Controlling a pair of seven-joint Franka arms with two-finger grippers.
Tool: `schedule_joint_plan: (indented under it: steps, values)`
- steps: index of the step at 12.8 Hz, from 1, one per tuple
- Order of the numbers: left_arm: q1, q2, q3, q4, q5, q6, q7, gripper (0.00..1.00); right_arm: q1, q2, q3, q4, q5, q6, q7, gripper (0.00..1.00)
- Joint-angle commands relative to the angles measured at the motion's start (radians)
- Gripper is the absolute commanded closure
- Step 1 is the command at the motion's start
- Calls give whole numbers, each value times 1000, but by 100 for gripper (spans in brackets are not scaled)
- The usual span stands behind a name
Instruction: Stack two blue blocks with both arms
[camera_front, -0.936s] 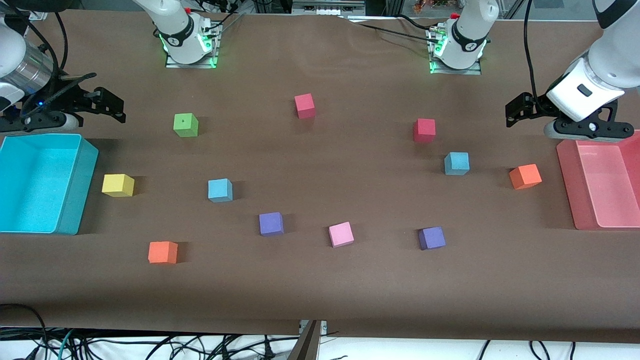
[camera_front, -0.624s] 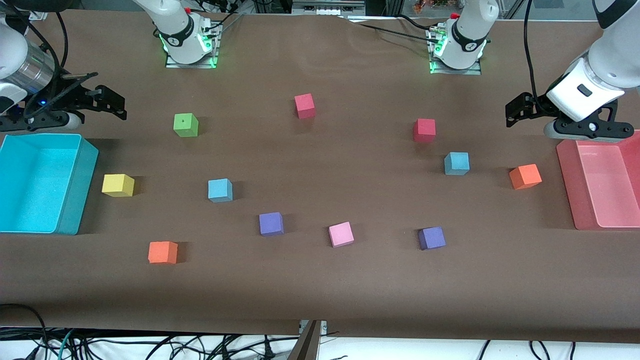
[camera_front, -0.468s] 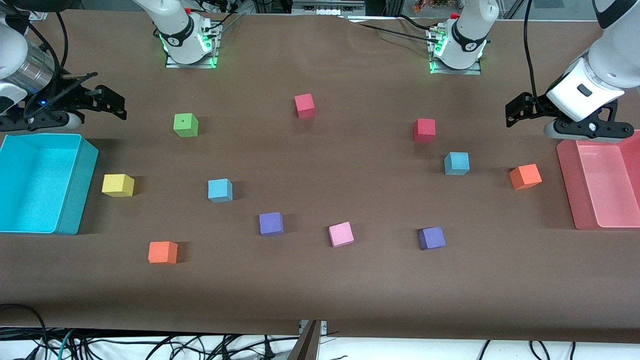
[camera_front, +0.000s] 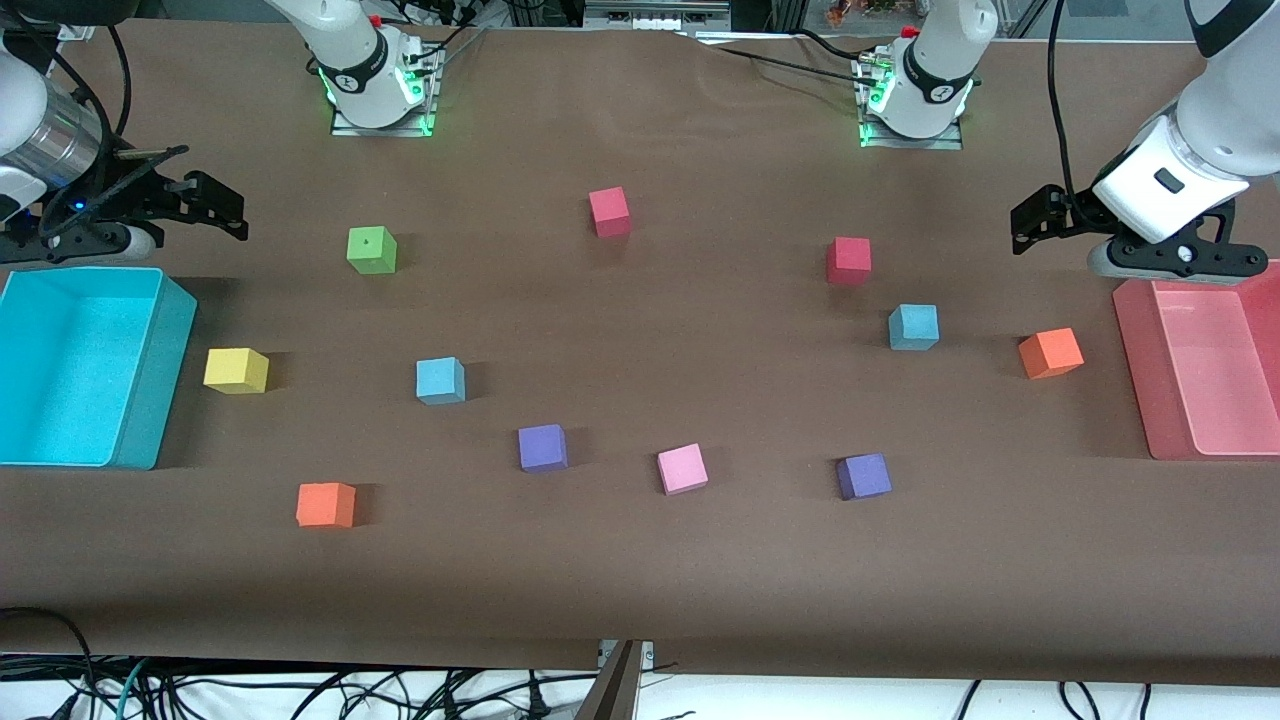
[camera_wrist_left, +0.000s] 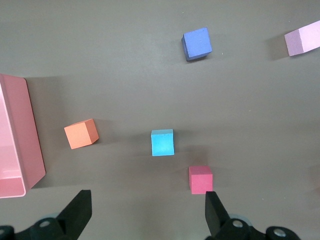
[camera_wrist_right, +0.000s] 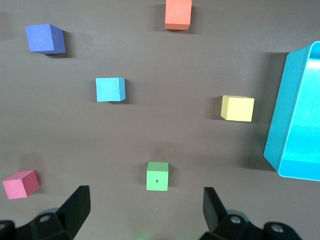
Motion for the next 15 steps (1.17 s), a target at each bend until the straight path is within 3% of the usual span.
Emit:
schedule_joint_plan:
  steps: [1, 9, 15]
  values:
    - [-7, -2, 9, 17, -25, -20, 12, 0, -12, -8, 4, 8, 8, -19, -17, 0]
    - [-7, -2, 9, 17, -25, -26, 9, 0, -13, 1, 3, 9, 8, 20, -18, 0]
    - [-7, -2, 9, 17, -25, -26, 9, 0, -3, 15, -52, 24, 15, 4, -67, 0]
